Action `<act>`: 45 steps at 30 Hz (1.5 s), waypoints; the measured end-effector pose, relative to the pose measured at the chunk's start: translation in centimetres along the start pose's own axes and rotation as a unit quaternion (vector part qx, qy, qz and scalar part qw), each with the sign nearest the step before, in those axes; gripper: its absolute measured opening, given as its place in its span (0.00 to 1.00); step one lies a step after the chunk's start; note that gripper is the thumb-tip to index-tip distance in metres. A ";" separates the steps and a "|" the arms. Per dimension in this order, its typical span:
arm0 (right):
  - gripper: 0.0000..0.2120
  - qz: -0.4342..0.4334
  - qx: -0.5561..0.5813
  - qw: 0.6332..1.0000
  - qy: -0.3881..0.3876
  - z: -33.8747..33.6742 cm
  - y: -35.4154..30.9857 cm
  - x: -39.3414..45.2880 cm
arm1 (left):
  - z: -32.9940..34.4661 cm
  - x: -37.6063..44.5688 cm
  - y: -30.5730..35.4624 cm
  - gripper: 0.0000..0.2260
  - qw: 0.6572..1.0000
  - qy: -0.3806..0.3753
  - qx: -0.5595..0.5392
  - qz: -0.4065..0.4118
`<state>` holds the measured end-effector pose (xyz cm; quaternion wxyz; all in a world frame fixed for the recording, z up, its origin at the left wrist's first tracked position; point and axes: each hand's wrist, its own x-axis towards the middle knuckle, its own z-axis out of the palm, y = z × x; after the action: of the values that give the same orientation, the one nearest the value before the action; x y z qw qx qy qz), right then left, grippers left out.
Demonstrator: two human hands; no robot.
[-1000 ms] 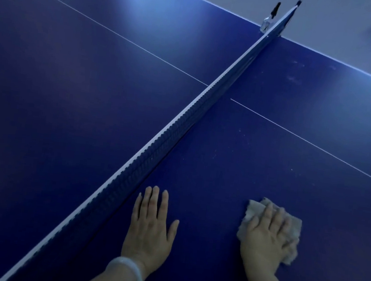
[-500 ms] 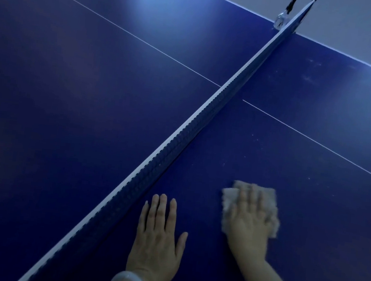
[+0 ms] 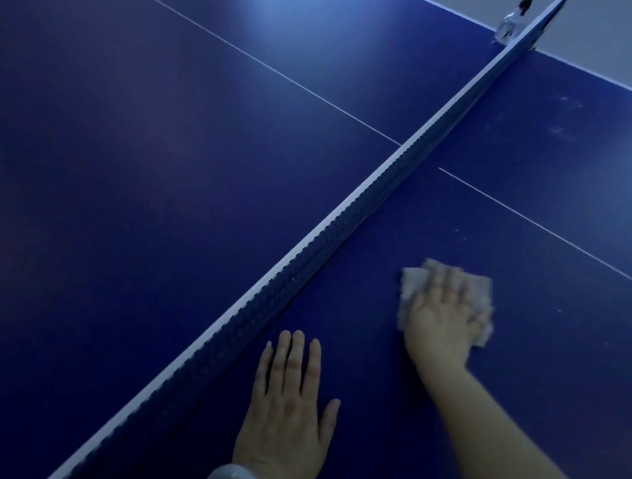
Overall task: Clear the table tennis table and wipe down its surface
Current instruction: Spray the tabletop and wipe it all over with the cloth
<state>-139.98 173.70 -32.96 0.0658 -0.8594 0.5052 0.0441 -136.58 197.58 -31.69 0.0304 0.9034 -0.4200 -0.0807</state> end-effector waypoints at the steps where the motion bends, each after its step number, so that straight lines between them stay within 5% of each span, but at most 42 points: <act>1: 0.28 -0.088 -0.024 0.996 0.016 1.0 -1.4 -1.3 | -0.1 0.0 0.1 0.31 1.000 -0.001 -0.001 -0.002; 3: 0.27 -0.291 -0.038 0.956 0.015 1.5 -2.8 -3.2 | -0.2 0.1 0.2 0.31 1.000 -0.007 -0.005 -0.003; 5: 0.27 -0.386 -0.060 0.920 0.005 1.1 -1.4 -2.6 | -0.1 0.1 0.1 0.32 1.000 -0.013 -0.005 -0.006; 9: 0.27 -0.105 -0.056 0.992 0.048 0.3 6.0 -0.1 | 0.5 0.1 -0.1 0.34 1.000 -0.011 -0.006 -0.010; 11: 0.27 -0.045 -0.011 0.998 0.039 0.1 7.4 -0.2 | 0.9 0.0 -0.2 0.34 1.000 -0.010 -0.012 -0.006; 21: 0.26 -0.050 0.001 0.998 0.034 -0.1 7.0 -0.3 | -1.0 10.2 3.2 0.30 0.995 0.020 -0.025 0.099; 31: 0.27 -0.027 -0.018 0.999 0.019 0.0 5.6 1.8 | 0.5 14.6 4.0 0.34 0.996 0.001 -0.010 0.094; 38: 0.30 -0.282 -0.108 0.953 -0.016 -1.8 -2.2 11.0 | -0.8 14.8 4.3 0.34 0.997 -0.039 -0.003 0.073; 41: 0.28 -0.153 -0.126 0.980 -0.005 -3.2 0.1 14.8 | -1.0 14.7 4.2 0.32 0.997 -0.038 0.001 0.074; 45: 0.28 0.071 -0.006 0.997 -0.027 -2.9 5.4 12.6 | -1.0 14.3 4.1 0.29 0.996 -0.007 -0.017 0.083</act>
<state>-138.58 159.74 -32.23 0.0712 -0.8203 0.5626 0.0745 -130.44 184.01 -31.89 0.0491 0.8643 -0.4922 -0.0911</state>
